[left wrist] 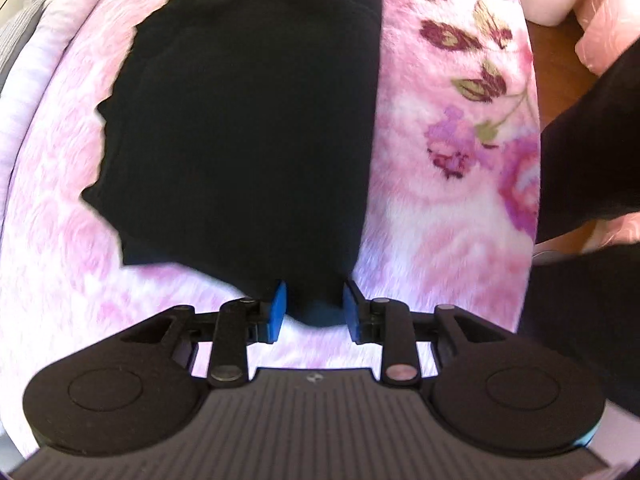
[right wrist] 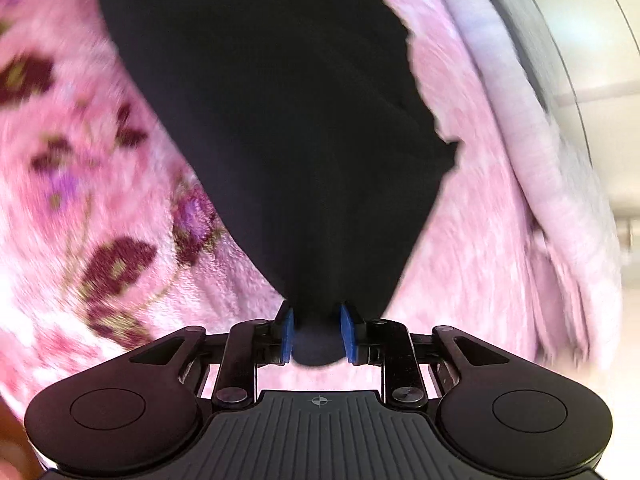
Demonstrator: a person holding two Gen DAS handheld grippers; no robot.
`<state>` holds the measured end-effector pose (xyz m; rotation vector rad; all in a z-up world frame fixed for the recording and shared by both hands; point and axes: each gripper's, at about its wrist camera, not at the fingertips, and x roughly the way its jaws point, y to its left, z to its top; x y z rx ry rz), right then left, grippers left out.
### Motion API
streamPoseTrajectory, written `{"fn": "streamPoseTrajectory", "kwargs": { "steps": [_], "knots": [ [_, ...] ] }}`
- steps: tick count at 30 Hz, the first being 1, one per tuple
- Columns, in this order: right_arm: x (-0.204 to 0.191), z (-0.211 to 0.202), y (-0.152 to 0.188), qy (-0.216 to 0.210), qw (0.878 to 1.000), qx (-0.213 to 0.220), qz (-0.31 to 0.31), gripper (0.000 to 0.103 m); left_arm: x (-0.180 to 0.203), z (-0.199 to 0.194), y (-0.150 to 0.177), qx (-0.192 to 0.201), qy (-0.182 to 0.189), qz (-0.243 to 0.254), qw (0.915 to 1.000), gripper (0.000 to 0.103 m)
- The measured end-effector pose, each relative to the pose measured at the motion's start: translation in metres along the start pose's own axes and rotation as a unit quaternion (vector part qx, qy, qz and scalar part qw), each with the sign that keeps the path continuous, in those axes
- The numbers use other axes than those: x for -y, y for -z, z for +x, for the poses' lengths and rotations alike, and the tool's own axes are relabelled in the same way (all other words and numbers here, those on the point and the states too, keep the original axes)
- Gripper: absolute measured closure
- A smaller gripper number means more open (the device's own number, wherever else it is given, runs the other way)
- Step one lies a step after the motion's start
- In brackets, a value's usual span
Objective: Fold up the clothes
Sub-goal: 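Open both grippers and withdraw from the folded jacket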
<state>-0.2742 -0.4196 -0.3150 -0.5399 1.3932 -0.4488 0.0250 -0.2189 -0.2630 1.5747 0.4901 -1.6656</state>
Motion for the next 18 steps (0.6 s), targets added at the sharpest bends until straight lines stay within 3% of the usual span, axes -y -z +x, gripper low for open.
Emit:
{"fn": "streamPoseTrajectory", "kwargs": {
  "steps": [3,6,8,10,14,18],
  "knots": [
    [0.010,-0.029,-0.018,0.004,0.997,-0.010,0.081,0.076,-0.021,-0.017,0.003,0.011,-0.009,-0.023,0.9996,0.076],
    [0.012,-0.062,-0.041,0.005,0.985,-0.015,0.170,0.063,-0.045,-0.028,0.007,0.030,-0.015,-0.038,0.9987,0.076],
    [0.009,-0.082,-0.063,-0.001,0.973,-0.018,0.232,0.053,-0.057,-0.031,0.014,0.048,-0.018,-0.028,0.9983,0.075],
    [0.003,-0.102,-0.088,0.003,0.962,-0.027,0.273,0.049,-0.068,-0.037,0.024,0.071,-0.023,-0.001,0.9972,0.070],
    [-0.020,-0.149,-0.135,0.013,0.934,-0.050,0.354,0.047,-0.093,-0.056,0.048,0.122,-0.023,0.042,0.9914,0.066],
    [-0.046,-0.194,-0.184,0.020,0.903,-0.065,0.424,0.046,-0.112,-0.078,0.071,0.150,-0.030,0.076,0.9853,0.053]
  ]
}}
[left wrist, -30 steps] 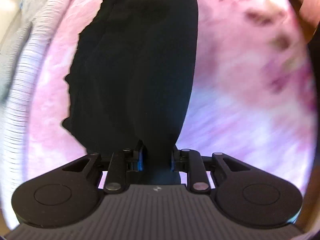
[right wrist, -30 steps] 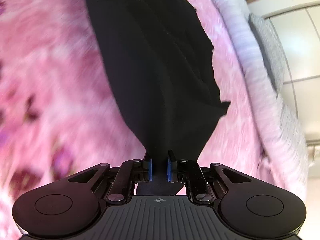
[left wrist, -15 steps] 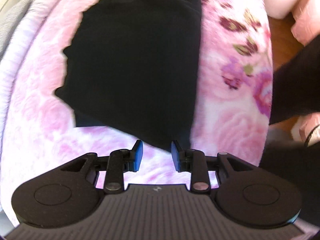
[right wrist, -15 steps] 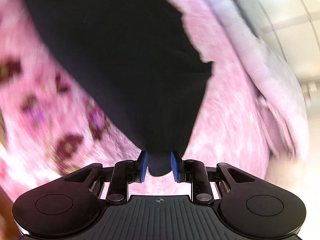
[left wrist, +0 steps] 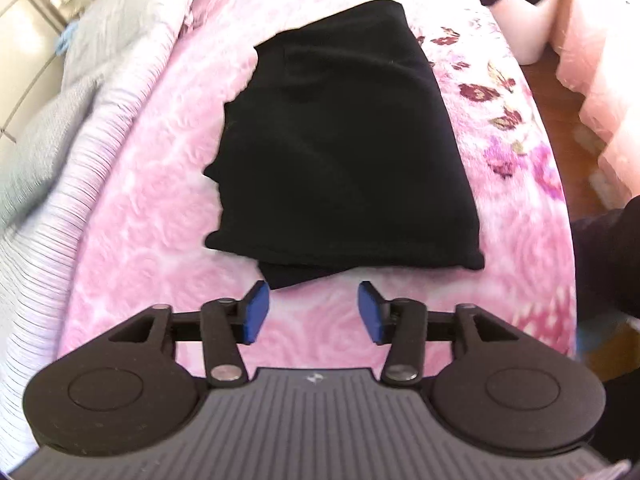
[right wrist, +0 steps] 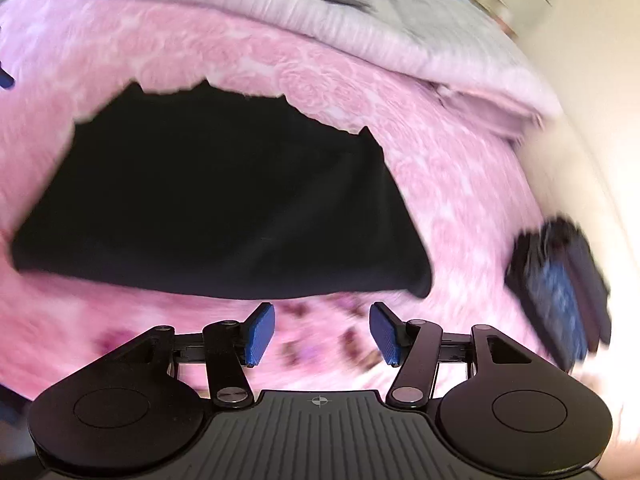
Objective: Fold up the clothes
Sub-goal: 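Open both grippers and withdraw from the folded jacket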
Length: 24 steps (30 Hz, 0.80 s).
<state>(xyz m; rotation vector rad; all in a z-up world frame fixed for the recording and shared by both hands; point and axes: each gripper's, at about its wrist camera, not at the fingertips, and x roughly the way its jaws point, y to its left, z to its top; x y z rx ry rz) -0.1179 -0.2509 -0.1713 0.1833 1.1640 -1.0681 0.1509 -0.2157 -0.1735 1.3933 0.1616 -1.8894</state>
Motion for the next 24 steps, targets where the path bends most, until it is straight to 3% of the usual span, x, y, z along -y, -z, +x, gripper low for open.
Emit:
{"fn": "streamPoseTrajectory", "kwargs": {
  "steps": [3,7,12,24],
  "knots": [
    [-0.036,-0.029,-0.005,0.001,1.000,-0.003,0.022,0.046,-0.003,-0.013,0.011,0.011,0.009,0.022,0.9997,0.038],
    [-0.075,-0.052,-0.003,-0.007,0.999,0.001,0.037,0.045,0.005,-0.018,0.022,0.009,0.014,0.069,0.9975,0.032],
    [-0.114,-0.064,0.006,-0.026,0.998,-0.004,0.049,0.044,0.008,-0.014,0.033,-0.003,0.004,0.103,0.9947,0.032],
    [-0.115,-0.063,0.010,-0.029,0.991,-0.053,0.120,0.044,0.012,-0.010,0.025,0.003,0.017,0.143,0.9896,0.032]
  ]
}}
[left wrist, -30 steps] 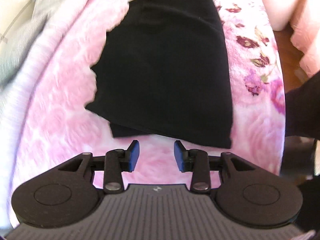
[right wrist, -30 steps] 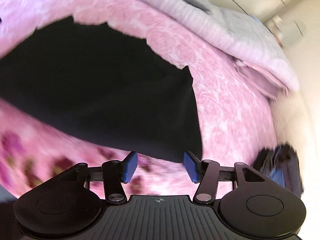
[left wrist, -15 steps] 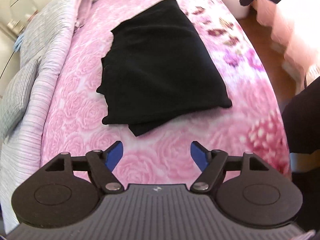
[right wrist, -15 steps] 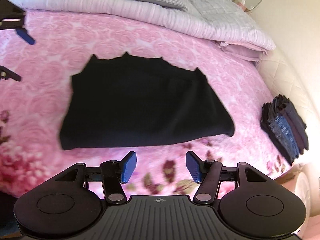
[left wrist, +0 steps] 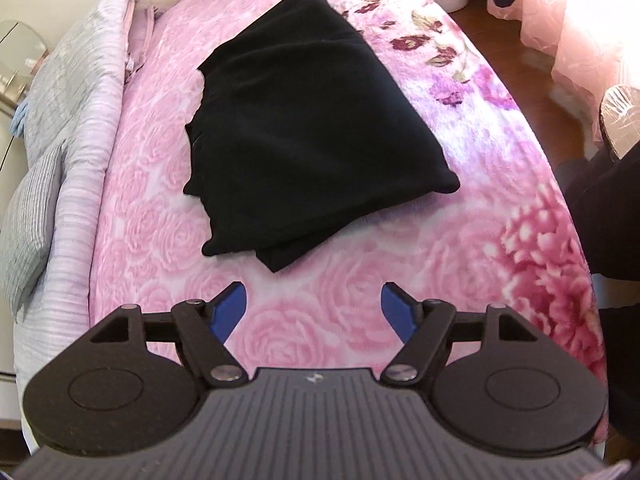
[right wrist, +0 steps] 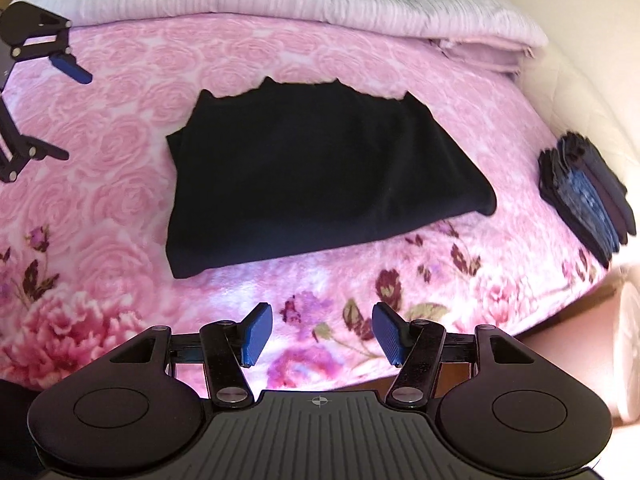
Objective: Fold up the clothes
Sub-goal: 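Open both grippers and withdraw from the folded jacket, then grasp the folded jacket edge with the left gripper and lift it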
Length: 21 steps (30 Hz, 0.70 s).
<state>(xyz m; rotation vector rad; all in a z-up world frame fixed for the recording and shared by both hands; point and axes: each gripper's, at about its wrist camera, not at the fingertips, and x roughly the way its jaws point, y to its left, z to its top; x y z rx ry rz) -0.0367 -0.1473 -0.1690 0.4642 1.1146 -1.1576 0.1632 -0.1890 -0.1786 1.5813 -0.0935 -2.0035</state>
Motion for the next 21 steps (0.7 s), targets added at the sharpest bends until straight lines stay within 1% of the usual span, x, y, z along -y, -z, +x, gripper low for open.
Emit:
{"fn": "streamPoseTrajectory", "kwargs": {
  "steps": [5,10,17,21],
  "knots": [
    [0.005,-0.004,0.000,0.004,1.000,-0.007,0.022,0.044,0.000,0.001,-0.007,0.008,0.004,0.005,0.9999,0.032],
    [0.003,-0.004,0.001,0.009,1.000,-0.012,0.026,0.044,0.002,0.003,-0.009,0.012,0.005,0.004,0.9999,0.032],
    [-0.001,-0.003,0.001,0.009,0.999,-0.018,0.025,0.044,0.001,0.005,-0.004,0.013,0.008,0.005,0.9999,0.032],
    [-0.008,0.000,0.002,0.002,1.000,-0.023,0.020,0.044,0.000,0.015,0.005,0.015,-0.002,0.022,0.9996,0.032]
  ]
}}
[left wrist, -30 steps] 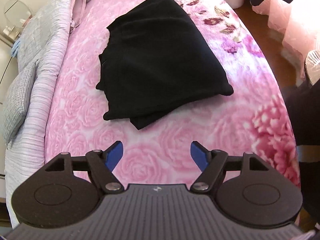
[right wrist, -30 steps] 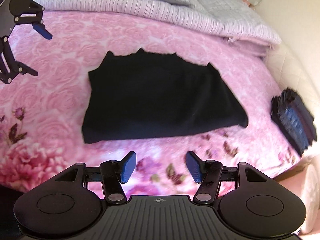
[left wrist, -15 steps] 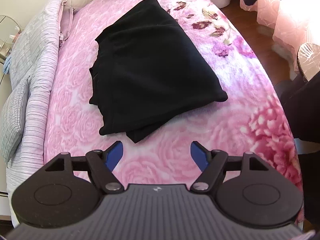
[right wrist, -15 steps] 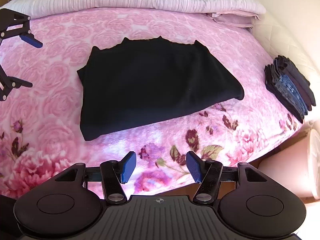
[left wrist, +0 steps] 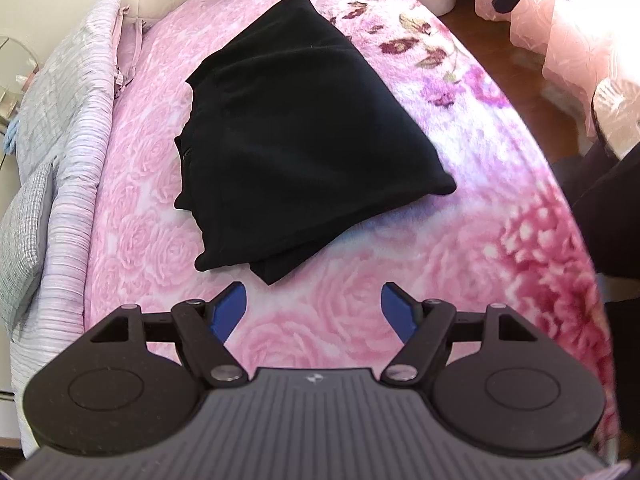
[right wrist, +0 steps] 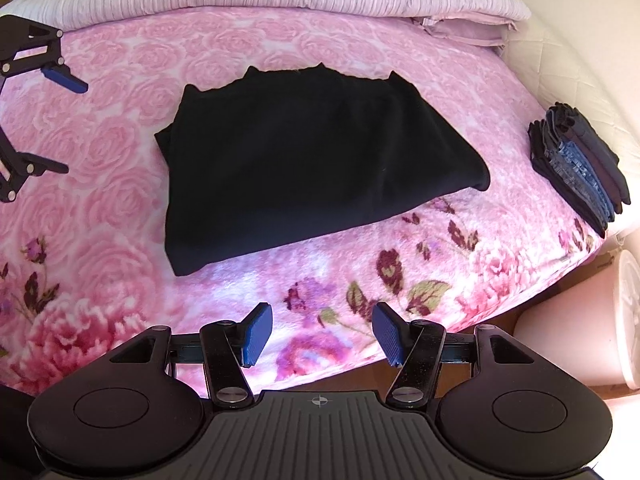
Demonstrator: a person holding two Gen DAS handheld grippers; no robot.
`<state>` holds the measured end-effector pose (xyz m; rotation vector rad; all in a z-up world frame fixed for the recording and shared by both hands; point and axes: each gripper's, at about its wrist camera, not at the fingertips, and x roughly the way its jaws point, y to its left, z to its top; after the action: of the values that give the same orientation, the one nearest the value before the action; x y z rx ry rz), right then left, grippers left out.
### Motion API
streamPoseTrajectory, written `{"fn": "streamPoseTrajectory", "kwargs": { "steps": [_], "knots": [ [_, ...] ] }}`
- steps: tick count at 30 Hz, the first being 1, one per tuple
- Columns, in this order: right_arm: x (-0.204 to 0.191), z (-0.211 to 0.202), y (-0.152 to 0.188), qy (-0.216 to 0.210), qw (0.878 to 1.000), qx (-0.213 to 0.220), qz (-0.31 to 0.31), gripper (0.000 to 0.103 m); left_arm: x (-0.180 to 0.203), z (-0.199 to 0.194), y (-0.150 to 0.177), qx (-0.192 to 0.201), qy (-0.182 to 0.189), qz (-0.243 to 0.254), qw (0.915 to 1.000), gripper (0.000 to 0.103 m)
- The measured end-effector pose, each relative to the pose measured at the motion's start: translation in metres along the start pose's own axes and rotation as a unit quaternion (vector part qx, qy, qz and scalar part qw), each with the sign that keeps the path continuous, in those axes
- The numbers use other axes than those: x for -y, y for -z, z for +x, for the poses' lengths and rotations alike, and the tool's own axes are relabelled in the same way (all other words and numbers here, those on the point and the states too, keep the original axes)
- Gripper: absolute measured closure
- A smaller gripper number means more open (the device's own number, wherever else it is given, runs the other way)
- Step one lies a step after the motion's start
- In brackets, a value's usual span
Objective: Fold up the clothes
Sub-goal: 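Grasp the folded jacket edge with the left gripper and lift it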
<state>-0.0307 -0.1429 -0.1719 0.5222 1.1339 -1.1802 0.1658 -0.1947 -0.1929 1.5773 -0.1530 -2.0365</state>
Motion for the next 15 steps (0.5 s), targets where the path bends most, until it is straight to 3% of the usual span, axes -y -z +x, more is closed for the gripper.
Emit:
{"fn": "streamPoseTrajectory", "kwargs": {
  "steps": [5,8,11,15],
  "knots": [
    [-0.027,0.009,0.003,-0.008,0.999,0.001,-0.046,0.043,-0.001,0.032,0.017,0.006,-0.025,0.060,0.9979,0.032],
    [-0.054,0.020,0.007,-0.015,0.995,0.001,-0.097,0.041,0.001,0.063,0.028,0.018,-0.038,0.123,0.9915,0.032],
    [-0.079,0.034,0.012,-0.018,0.990,-0.001,-0.143,0.041,0.004,0.095,0.037,0.040,-0.054,0.190,0.9795,0.032],
    [-0.099,0.057,0.020,-0.013,0.985,0.016,-0.173,0.037,0.002,0.139,0.046,0.069,-0.075,0.276,0.9557,0.032]
  ]
}}
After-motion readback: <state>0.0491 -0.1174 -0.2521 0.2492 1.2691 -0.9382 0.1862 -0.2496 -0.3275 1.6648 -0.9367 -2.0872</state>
